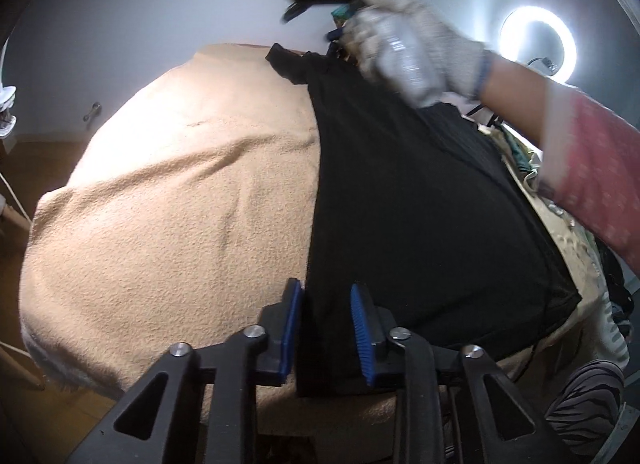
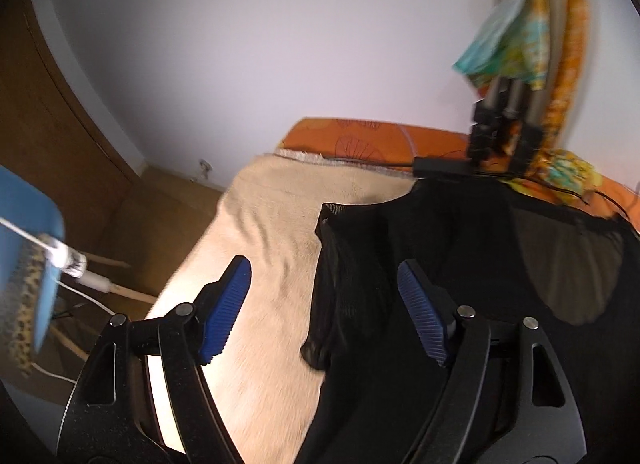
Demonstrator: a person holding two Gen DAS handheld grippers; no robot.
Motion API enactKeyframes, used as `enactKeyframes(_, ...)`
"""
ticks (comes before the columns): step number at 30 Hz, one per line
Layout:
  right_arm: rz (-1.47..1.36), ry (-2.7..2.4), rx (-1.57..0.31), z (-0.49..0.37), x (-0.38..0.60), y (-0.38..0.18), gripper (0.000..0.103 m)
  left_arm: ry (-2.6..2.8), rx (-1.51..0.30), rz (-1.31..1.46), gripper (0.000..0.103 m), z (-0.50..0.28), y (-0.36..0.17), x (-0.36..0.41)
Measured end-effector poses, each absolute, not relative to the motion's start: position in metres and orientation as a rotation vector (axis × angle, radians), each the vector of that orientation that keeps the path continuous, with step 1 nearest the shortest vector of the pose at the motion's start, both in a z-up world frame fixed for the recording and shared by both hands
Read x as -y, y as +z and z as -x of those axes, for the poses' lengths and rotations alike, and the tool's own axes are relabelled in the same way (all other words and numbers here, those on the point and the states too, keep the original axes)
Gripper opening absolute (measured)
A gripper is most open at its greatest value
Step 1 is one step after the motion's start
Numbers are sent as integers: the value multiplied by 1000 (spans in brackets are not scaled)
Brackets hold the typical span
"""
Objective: Fold small clothes
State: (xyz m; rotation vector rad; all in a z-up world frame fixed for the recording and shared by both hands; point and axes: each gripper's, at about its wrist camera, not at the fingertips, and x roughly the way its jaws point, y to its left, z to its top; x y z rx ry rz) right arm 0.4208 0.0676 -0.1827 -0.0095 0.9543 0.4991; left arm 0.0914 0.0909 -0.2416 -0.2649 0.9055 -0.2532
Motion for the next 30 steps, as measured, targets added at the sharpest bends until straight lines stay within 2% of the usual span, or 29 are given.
enactKeyframes(4, 63, 465, -979, -442, -88, -207, 72, -278, -892, 325, 10, -91, -245, -98)
enactKeyframes(12, 173, 432, -1002, -466, -115, -232, 65, -299, -879, 344, 4, -89, -247, -102)
enactKeyframes(15, 209, 413, -1027, -471, -118, -239, 39, -306, -876, 352, 2, -91, -249, -105)
enactKeyframes(17, 230, 399, -1017, -471, -117, -240, 17, -303, -876, 368, 1, -91, -250, -108)
enactKeyframes(19, 250, 399, -1008, -470, -115, -239, 7, -301, -867, 373, 0, -91, -248, -109)
enactKeyframes(30, 48, 472, -919, -470, -49, -190, 4, -356, -805, 298, 0, -83, -226, -94)
